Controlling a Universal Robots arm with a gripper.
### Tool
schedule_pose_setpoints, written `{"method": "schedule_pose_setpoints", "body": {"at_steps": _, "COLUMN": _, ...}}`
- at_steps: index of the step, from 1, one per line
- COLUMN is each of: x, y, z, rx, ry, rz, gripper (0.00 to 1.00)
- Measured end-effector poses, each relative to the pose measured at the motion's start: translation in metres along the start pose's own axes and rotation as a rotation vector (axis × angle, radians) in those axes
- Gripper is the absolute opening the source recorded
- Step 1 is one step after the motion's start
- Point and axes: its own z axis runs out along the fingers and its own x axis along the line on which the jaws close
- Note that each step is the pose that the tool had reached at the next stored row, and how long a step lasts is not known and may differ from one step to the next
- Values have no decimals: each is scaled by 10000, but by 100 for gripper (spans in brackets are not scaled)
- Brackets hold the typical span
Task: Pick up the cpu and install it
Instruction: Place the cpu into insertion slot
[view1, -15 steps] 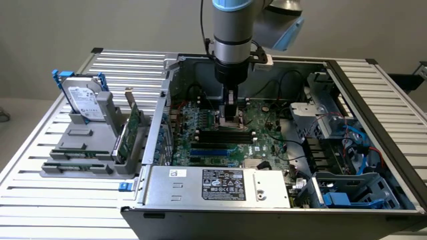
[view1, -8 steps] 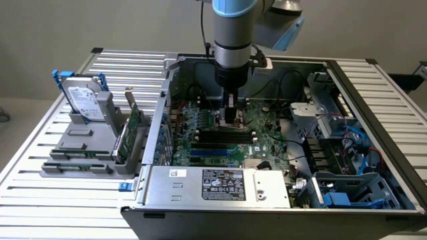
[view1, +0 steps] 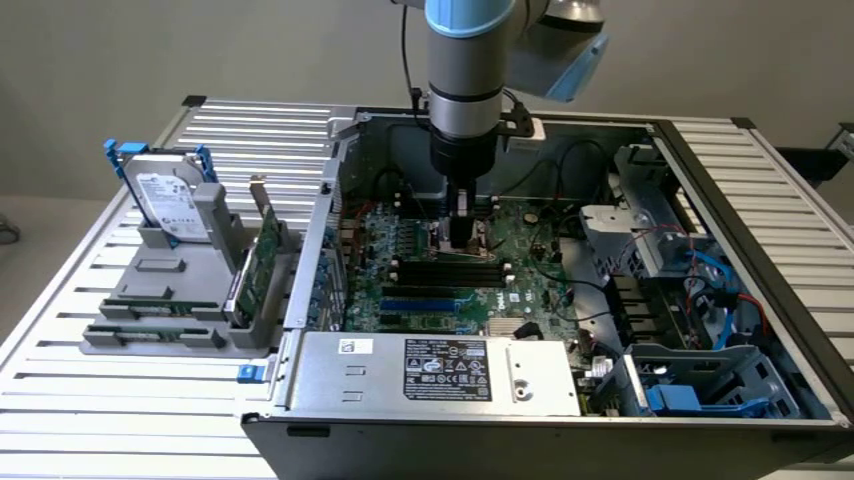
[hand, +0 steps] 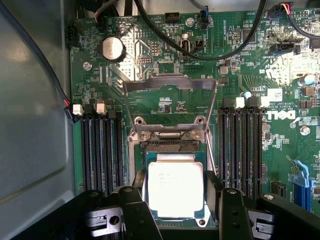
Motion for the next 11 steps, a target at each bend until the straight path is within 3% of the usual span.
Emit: {"method": "schedule_pose_setpoints", "body": {"at_steps": 11, "x": -2, "y": 1, "z": 85, "rx": 1, "ry": -1, "rz": 0, "gripper": 55}}
